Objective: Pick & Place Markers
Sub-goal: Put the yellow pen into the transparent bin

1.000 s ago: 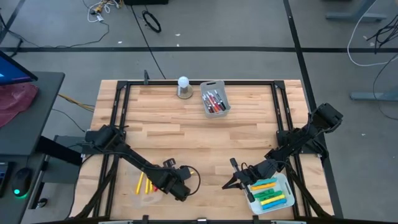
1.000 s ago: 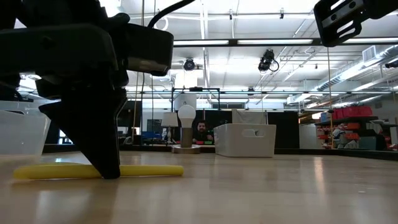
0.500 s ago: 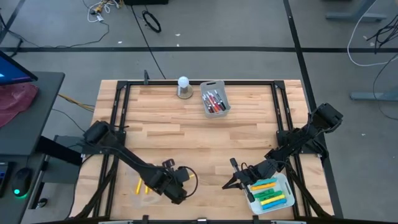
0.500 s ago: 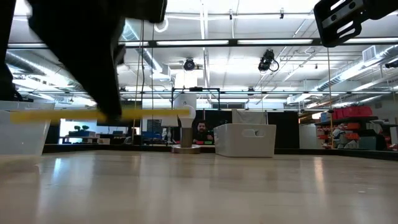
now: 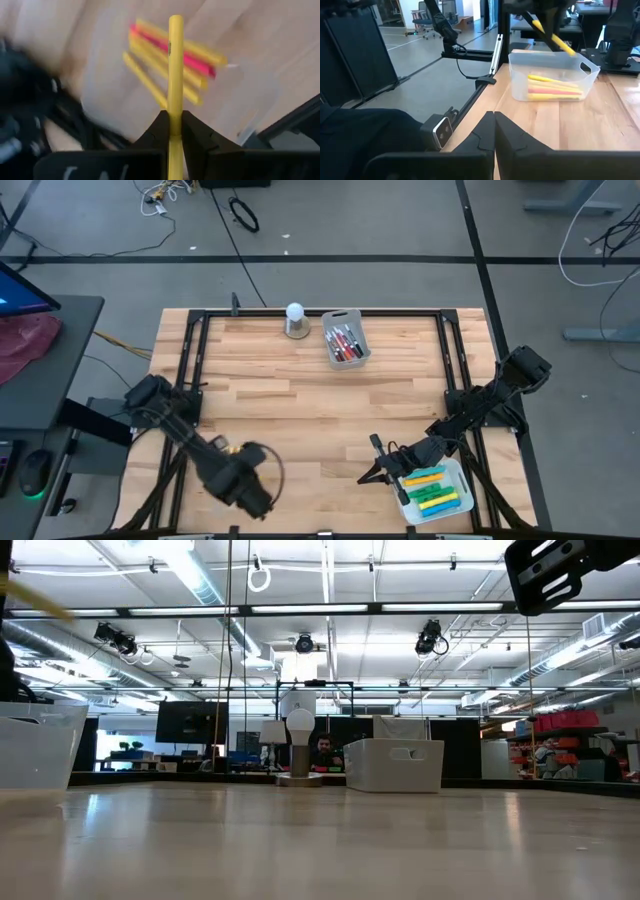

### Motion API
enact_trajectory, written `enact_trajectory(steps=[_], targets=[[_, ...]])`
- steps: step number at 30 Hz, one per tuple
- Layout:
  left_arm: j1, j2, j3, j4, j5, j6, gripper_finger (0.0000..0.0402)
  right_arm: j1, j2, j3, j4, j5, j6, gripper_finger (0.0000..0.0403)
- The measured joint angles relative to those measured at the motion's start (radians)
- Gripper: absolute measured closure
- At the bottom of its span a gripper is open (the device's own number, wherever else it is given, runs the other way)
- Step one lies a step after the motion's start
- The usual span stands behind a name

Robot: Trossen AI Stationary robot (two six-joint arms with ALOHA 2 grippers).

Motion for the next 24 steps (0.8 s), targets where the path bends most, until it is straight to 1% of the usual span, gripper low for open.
enact_trajectory(steps=[2,7,10,12,15,17,22,24], targets=[[-0.038,-0.001,-0.036,0.016,0.045,-0.096,0.0372,0.0,0.0,0.0,0.001,0.0,0.0,0.0399],[-0.108,0.0,-0.155,0.133,0.052,-0.38,0.0371,0.0,0.0,0.0,0.007,0.0,-0.007,0.0399],[-0.105,0.001,-0.236,0.168,0.048,-0.508,0.0355,0.0,0.0,0.0,0.011,0.0,-0.008,0.0399],[-0.089,0.001,-0.278,0.173,0.046,-0.557,0.0348,0.0,0.0,0.0,0.011,0.0,-0.009,0.0399],[-0.051,0.001,-0.32,0.174,0.033,-0.567,0.0344,0.0,0.0,0.0,0.015,0.0,-0.008,0.0399],[-0.022,0.001,-0.336,0.179,0.014,-0.543,0.0342,0.0,0.0,0.0,0.015,0.0,-0.007,0.0399],[0.042,0.0,-0.373,0.229,0.001,-0.409,0.0337,0.0,0.0,0.0,0.015,0.0,-0.006,0.0399],[0.055,0.0,-0.386,0.249,0.008,-0.366,0.0328,0.0,0.0,0.0,0.014,0.0,-0.005,0.0399]])
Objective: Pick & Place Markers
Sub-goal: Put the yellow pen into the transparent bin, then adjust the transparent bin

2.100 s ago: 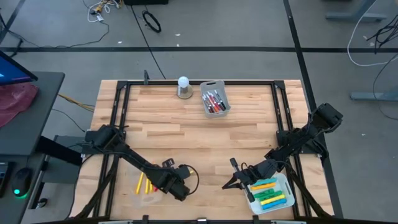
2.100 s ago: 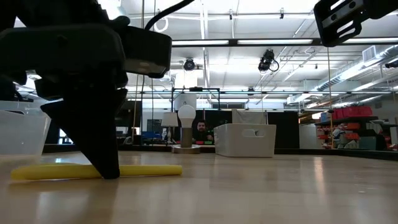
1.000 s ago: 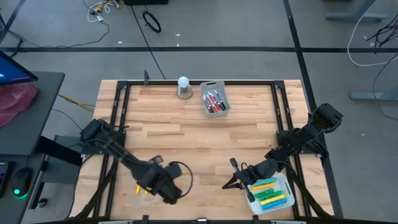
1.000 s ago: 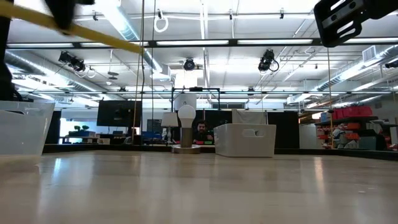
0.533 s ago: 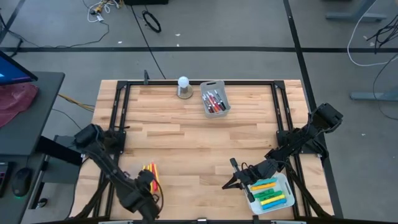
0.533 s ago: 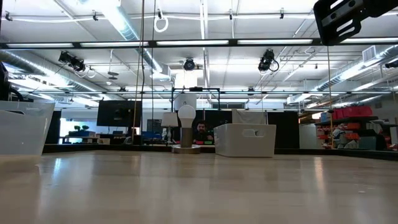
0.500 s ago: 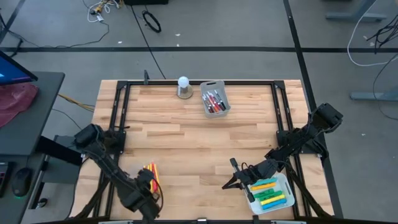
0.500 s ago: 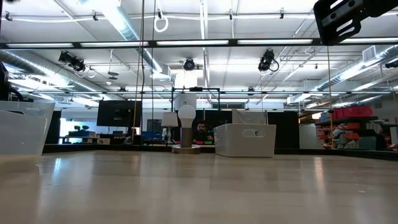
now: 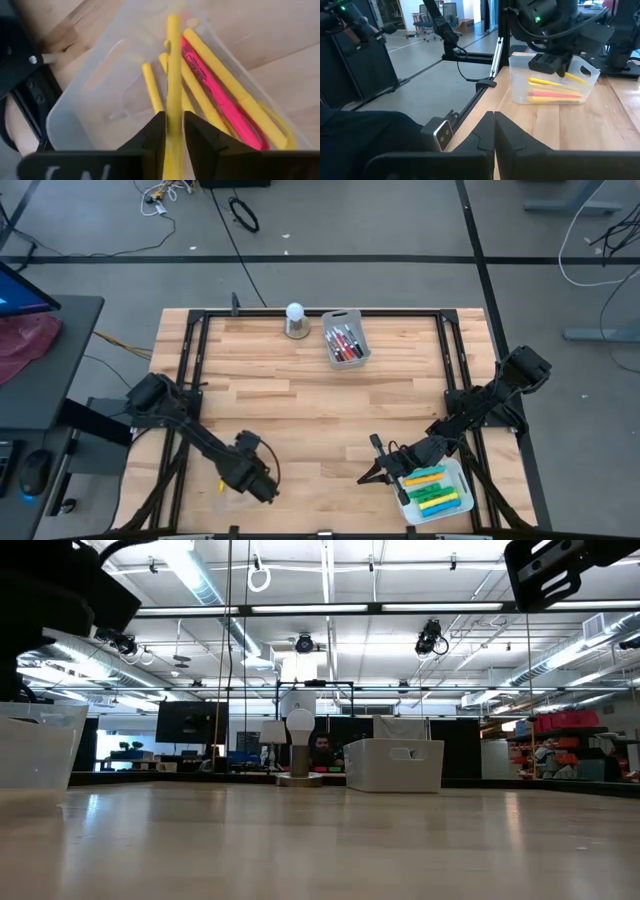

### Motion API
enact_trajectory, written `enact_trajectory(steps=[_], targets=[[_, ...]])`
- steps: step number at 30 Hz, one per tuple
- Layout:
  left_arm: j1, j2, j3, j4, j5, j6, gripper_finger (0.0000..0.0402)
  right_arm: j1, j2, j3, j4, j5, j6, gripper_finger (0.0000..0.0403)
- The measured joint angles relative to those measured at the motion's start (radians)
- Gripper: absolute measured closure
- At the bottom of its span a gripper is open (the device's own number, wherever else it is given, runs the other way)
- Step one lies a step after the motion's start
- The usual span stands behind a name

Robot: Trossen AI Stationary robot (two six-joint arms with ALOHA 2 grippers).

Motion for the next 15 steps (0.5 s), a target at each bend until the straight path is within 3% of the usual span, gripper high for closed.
enact_trajectory(steps=[8,12,15], targets=[[0.01,0.0,-0.002,-0.033,0.008,0.032,0.0255,0.0,0.0,0.0,-0.009,-0.002,0.005,0.0399],[-0.026,-0.01,0.092,-0.115,-0.085,-0.003,0.0232,0.0,0.0,0.0,-0.017,-0.002,0.005,0.0399],[-0.069,-0.01,0.187,-0.082,-0.214,-0.034,0.0233,0.0,0.0,0.0,-0.018,-0.002,0.005,0.0399]])
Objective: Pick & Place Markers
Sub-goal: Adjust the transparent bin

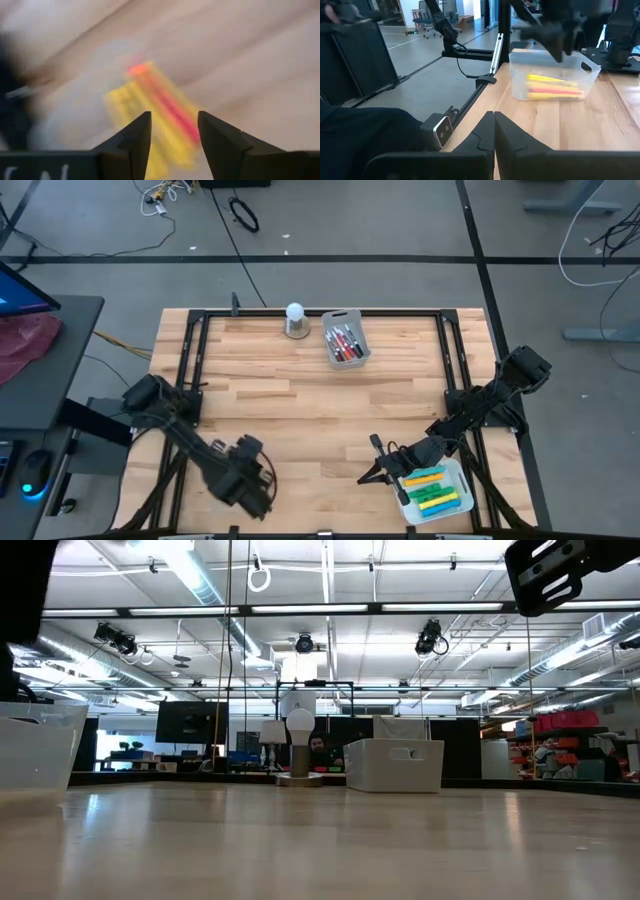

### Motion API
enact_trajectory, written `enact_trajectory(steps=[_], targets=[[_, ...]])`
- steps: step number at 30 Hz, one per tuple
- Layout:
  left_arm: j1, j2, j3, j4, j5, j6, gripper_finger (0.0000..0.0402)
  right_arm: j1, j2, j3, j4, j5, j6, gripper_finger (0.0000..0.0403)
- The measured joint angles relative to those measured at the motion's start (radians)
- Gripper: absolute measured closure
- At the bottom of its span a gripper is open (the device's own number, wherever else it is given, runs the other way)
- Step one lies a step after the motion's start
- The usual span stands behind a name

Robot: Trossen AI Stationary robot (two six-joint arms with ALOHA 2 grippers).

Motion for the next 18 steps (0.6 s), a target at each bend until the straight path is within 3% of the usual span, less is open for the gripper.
enact_trajectory(steps=[5,7,9,14,18], targets=[[-0.057,0.009,0.026,0.411,-0.296,0.087,0.0267,0.0,0.0,0.0,0.002,0.0,0.0,0.0399],[-0.056,0.031,0.019,0.582,-0.326,0.155,0.0291,0.0,0.0,0.0,0.003,0.0,0.0,0.0399],[-0.045,0.07,0.017,0.645,-0.3,0.184,0.0318,-0.001,0.0,0.0,0.009,0.001,0.0,0.0399],[-0.014,0.15,0.013,0.491,-0.124,0.11,0.0389,-0.001,0.0,0.0,0.021,0.001,0.0,0.0399],[-0.009,0.167,0.013,0.321,-0.069,-0.013,0.0391,-0.001,0.0,0.0,0.018,0.001,0.009,0.0399]])
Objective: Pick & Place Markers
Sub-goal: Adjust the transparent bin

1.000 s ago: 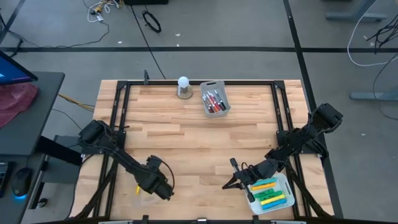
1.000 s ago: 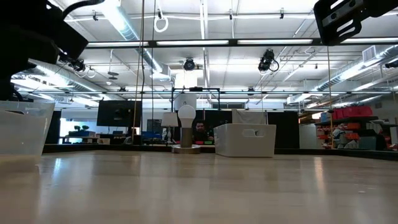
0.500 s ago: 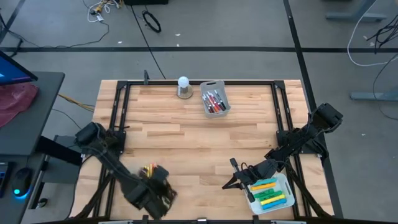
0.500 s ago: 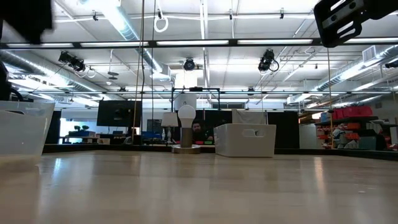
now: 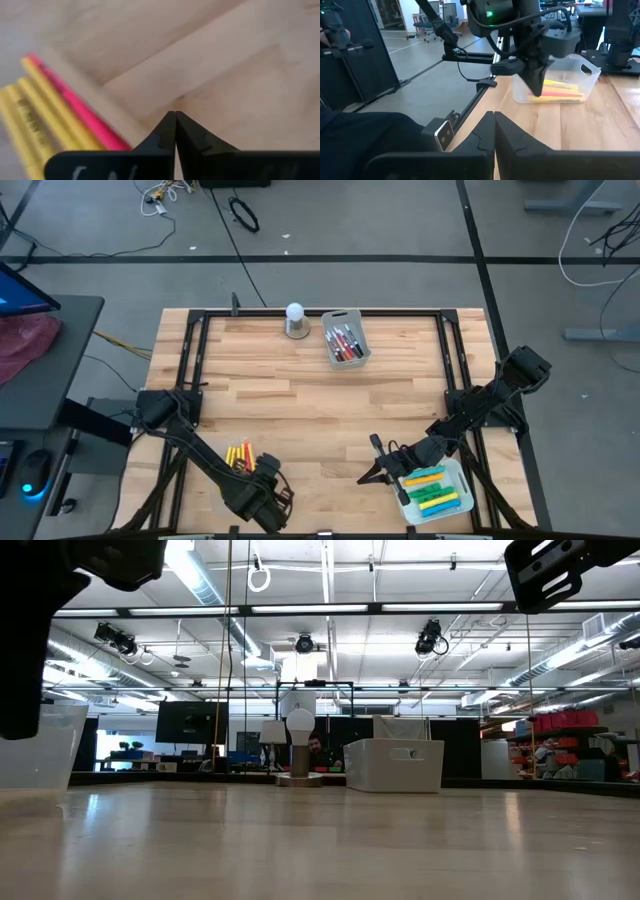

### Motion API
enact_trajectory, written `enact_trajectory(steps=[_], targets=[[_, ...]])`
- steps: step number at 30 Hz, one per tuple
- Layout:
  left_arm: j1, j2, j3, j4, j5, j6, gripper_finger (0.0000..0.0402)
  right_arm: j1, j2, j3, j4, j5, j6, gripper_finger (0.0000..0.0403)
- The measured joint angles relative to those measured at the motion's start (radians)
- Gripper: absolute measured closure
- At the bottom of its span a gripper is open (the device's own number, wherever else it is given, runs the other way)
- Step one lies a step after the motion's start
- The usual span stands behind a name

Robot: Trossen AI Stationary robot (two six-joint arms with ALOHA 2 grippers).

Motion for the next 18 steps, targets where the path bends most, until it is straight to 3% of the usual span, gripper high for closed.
enact_trajectory(steps=[12,18], targets=[[-0.078,0.0,0.0,-0.192,0.138,-0.192,0.0394,0.0,0.0,0.0,-0.009,0.0,0.003,0.0399],[-0.125,0.0,0.0,-0.225,0.136,-0.259,0.0396,0.0,0.0,0.0,-0.01,0.001,0.002,0.0399]])
